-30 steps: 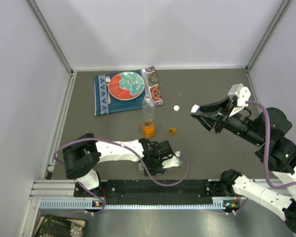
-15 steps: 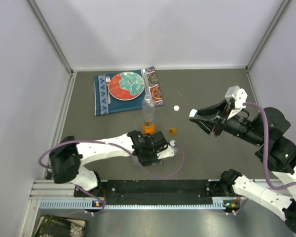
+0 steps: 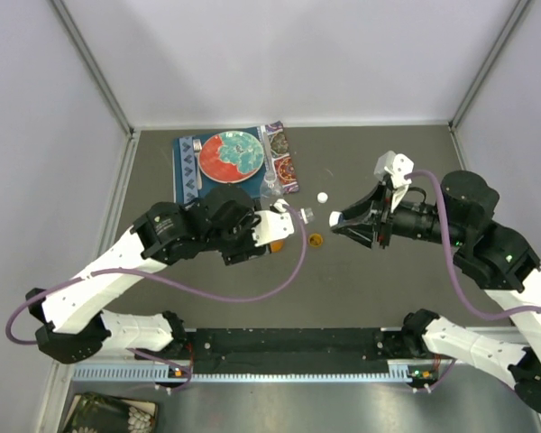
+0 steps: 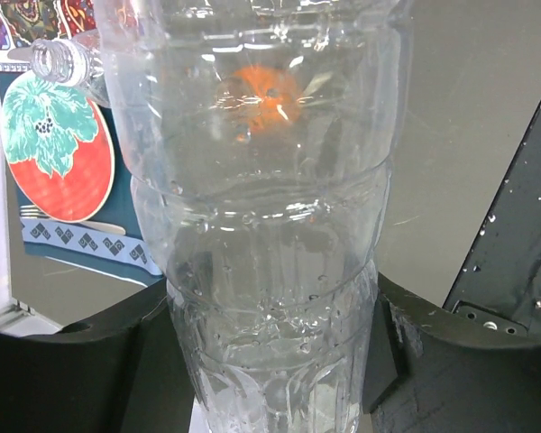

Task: Screw on the bottle caps
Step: Screw the bottle cap onto the plastic bottle.

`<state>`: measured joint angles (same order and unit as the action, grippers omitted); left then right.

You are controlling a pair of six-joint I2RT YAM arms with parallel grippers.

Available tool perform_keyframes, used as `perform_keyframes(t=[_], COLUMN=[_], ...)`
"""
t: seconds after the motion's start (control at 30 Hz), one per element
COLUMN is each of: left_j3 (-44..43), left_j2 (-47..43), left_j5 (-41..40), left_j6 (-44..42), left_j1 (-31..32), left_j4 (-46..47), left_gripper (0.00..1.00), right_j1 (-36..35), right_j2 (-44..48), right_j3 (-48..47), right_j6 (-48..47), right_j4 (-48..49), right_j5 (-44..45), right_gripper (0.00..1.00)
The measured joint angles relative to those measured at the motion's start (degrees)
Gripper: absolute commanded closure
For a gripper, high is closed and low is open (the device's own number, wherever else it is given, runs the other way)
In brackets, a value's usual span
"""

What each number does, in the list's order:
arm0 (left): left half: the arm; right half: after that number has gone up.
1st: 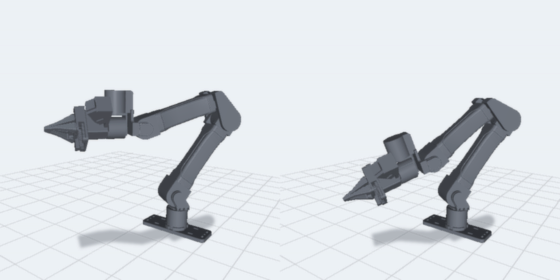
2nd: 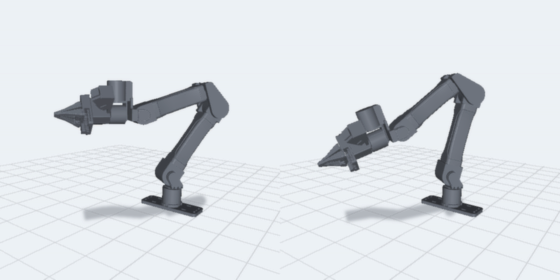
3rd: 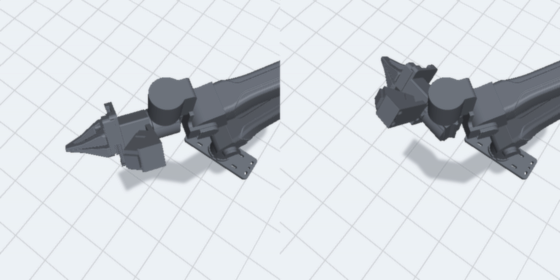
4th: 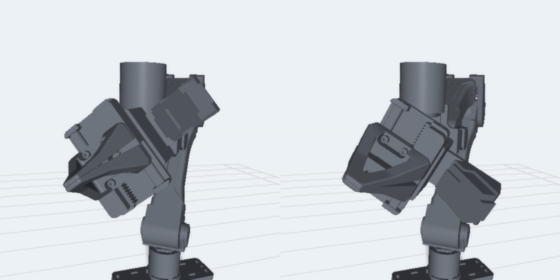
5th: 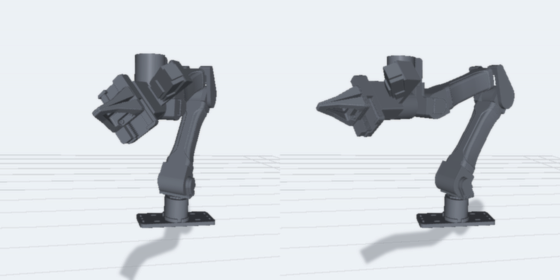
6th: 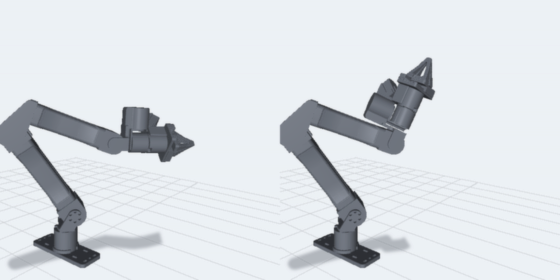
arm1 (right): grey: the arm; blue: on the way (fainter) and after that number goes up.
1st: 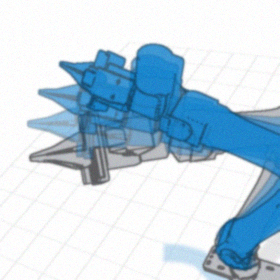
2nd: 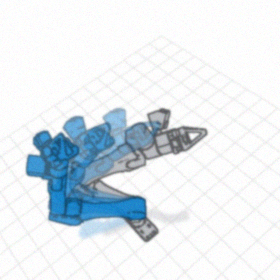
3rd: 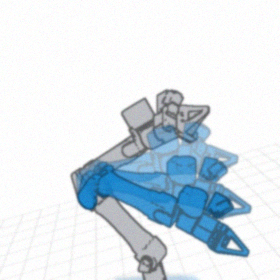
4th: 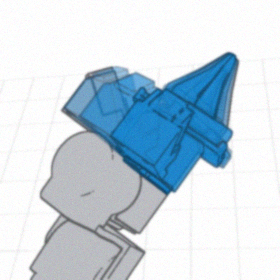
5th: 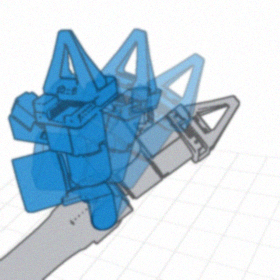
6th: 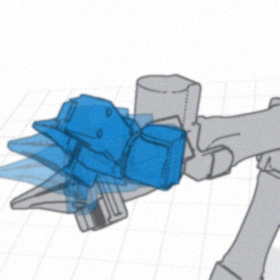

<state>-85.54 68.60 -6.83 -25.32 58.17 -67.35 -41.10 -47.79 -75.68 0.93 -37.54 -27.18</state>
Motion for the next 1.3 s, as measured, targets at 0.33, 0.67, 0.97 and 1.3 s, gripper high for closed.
perform_keyframes(t=[0.33,0.67,0.97,1.3], left_j3=[-2.01,-5.38,-6.21,-7.04], left_j2=[-1.33,-3.56,-3.56,-2.27], left_j5=[4.63,9.46,10.54,10.93], left_j6=[-2.12,-6.19,-6.36,-6.10], left_j1=[0.37,0.48,0.48,0.46], left_j4=[-4.98,-7.74,-7.72,-7.93], left_gripper=[0.46,0.47,0.48,0.47], right_j1=[0.00,-0.02,-0.02,-0.02], right_j2=[-7.56,-13.79,-14.12,-13.22], right_j3=[-10.08,-12.31,-12.48,-8.92], right_j6=[-6.45,-10.21,-10.34,-9.88], right_j4=[-9.25,-14.40,-13.86,-9.77], right_j5=[-12.17,-18.08,-21.14,-20.92], right_gripper=[0.71,0.71,0.71,0.72])
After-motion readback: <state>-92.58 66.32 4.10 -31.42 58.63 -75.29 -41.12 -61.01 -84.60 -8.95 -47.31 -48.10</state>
